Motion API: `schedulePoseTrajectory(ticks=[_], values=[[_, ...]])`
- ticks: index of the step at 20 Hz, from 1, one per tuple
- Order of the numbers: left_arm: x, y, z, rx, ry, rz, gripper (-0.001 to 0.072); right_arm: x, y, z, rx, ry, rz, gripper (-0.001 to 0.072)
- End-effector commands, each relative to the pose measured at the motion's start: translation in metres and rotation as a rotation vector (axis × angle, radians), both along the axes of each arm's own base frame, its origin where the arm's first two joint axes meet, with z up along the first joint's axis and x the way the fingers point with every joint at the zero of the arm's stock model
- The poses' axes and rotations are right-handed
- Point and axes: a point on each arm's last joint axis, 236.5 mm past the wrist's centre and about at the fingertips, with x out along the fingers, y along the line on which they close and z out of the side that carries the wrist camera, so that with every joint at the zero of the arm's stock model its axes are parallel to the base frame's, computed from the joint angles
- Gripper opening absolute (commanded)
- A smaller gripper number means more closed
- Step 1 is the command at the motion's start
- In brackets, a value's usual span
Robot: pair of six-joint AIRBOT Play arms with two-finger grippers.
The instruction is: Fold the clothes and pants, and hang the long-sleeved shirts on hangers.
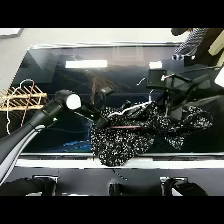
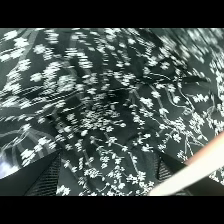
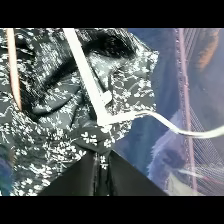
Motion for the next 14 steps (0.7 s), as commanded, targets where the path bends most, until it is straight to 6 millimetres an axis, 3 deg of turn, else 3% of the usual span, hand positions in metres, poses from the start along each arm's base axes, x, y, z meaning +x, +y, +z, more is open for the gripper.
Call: schedulePoseTrajectory(ticks=[1, 3, 7, 12, 14], values=[[0.03, 0.036, 0.015, -0.05, 0.015, 0.204, 0.0619, 0.002, -0.009, 0.003, -0.028, -0.024, -0.028, 0.0029], [0.042, 0.043, 0.028, -0.145, 0.048, 0.285, 0.0619, 0.0, -0.01, 0.005, -0.028, -0.029, -0.028, 0.0029], [0.059, 0.031, 0.055, -0.343, 0.08, 0.374, 0.0619, -0.002, -0.009, 0.007, -0.025, -0.028, -0.025, 0.0029], [0.054, 0.003, 0.076, -0.468, 0.1, 0.342, 0.0619, -0.002, -0.006, 0.008, -0.013, -0.028, -0.02, 0.0029], [0.058, 0.001, 0.085, -0.503, 0.089, 0.359, 0.0619, -0.002, -0.007, 0.008, -0.016, -0.029, -0.022, 0.0029]])
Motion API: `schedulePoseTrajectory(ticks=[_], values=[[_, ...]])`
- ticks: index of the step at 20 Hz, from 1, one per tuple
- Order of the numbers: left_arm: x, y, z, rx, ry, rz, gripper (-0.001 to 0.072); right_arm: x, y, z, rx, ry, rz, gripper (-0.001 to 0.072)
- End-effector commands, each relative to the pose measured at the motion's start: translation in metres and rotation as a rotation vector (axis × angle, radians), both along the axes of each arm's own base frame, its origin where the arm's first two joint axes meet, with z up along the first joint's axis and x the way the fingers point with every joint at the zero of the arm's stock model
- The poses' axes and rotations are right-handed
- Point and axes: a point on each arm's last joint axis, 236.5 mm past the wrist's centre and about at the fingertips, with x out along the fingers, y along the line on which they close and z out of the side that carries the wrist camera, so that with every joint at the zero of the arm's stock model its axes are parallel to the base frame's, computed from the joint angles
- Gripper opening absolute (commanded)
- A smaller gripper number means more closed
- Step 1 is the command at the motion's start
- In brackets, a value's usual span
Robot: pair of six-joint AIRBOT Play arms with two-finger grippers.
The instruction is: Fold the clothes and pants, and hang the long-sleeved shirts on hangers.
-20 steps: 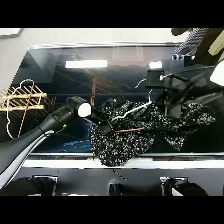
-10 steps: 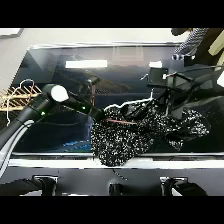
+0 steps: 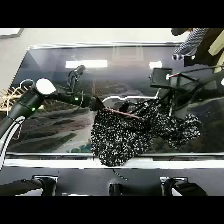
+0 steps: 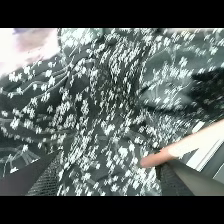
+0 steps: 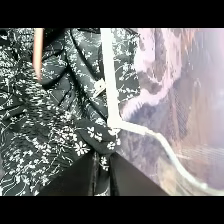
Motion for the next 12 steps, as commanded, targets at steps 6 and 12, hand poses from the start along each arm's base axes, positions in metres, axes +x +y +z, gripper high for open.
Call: schedulePoseTrajectory(ticks=[6, 12], values=[[0.016, -0.012, 0.04, -0.172, -0.038, 0.076, 0.0619, 0.002, 0.009, 0.002, 0.035, -0.007, 0.012, 0.0029], [0.017, -0.01, 0.04, -0.181, -0.019, 0.102, 0.0619, 0.006, 0.007, 0.003, 0.03, -0.023, 0.004, 0.0029]])
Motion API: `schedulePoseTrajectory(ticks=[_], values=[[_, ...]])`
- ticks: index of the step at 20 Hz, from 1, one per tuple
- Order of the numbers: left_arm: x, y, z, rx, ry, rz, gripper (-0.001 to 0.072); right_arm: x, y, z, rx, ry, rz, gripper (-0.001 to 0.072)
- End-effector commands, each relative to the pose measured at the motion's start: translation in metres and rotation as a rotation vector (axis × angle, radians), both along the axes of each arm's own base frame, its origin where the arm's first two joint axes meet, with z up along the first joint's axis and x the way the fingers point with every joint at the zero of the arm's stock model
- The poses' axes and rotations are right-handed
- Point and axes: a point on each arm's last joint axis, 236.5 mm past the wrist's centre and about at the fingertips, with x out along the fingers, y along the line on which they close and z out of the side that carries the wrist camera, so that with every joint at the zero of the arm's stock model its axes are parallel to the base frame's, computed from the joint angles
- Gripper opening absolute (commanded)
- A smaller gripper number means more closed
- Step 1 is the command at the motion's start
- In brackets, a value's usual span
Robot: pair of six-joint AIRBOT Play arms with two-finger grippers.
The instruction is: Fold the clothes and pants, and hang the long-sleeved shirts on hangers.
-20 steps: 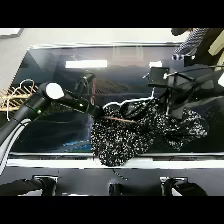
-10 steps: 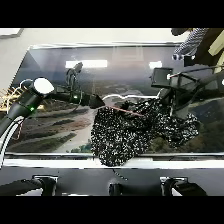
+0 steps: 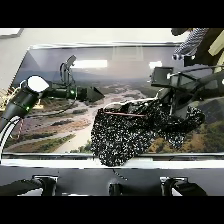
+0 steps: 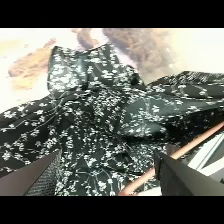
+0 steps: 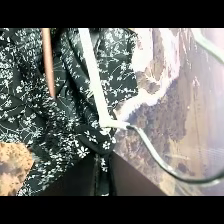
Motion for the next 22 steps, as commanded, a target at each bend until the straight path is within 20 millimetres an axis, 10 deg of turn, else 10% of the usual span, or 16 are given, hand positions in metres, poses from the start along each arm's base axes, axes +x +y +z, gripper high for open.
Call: schedulePoseTrajectory(ticks=[1, 7, 16, 22], values=[[0.005, 0.008, -0.003, -0.01, 0.029, 0.049, 0.0619, 0.006, -0.002, 0.002, -0.001, -0.024, -0.02, 0.0029], [0.002, 0.035, -0.071, -0.045, 0.196, 0.286, 0.0618, 0.02, -0.007, 0.004, 0.001, -0.056, -0.078, 0.003], [-0.046, -0.061, -0.103, -0.053, 0.196, 0.2, 0.0618, 0.027, -0.008, -0.004, 0.003, -0.037, -0.108, 0.003], [-0.04, -0.083, -0.111, -0.104, 0.195, 0.273, 0.0617, 0.027, -0.008, -0.004, 0.007, -0.033, -0.116, 0.003]])
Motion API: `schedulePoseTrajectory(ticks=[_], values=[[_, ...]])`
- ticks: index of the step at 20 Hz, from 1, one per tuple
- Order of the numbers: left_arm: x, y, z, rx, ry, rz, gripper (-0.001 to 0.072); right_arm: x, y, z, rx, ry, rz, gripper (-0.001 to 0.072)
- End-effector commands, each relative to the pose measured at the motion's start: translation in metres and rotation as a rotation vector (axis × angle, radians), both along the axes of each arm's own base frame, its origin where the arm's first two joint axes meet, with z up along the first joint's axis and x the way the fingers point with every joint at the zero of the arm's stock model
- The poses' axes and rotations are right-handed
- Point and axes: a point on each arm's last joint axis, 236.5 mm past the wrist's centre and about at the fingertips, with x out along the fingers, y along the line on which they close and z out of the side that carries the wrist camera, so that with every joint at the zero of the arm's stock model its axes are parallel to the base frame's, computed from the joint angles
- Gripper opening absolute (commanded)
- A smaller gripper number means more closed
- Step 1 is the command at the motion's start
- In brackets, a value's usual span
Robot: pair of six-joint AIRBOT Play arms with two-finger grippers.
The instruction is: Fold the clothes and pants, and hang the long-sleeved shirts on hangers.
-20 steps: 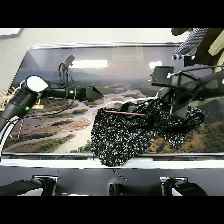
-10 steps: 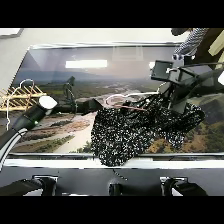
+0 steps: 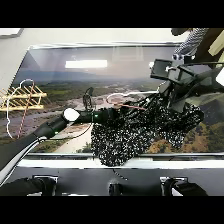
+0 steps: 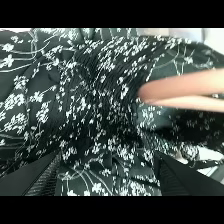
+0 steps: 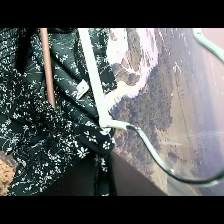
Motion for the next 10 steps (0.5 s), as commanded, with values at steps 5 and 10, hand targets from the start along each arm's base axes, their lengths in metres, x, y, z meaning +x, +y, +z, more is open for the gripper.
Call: schedulePoseTrajectory(ticks=[5, 10], values=[[0.011, -0.01, -0.007, -0.011, -0.022, 0.07, 0.0617, -0.001, 0.0, -0.001, 0.002, 0.009, -0.007, 0.0031], [0.017, -0.019, -0.005, -0.036, -0.022, 0.097, 0.0607, -0.001, 0.0, -0.002, 0.006, 0.012, -0.013, 0.0031]])
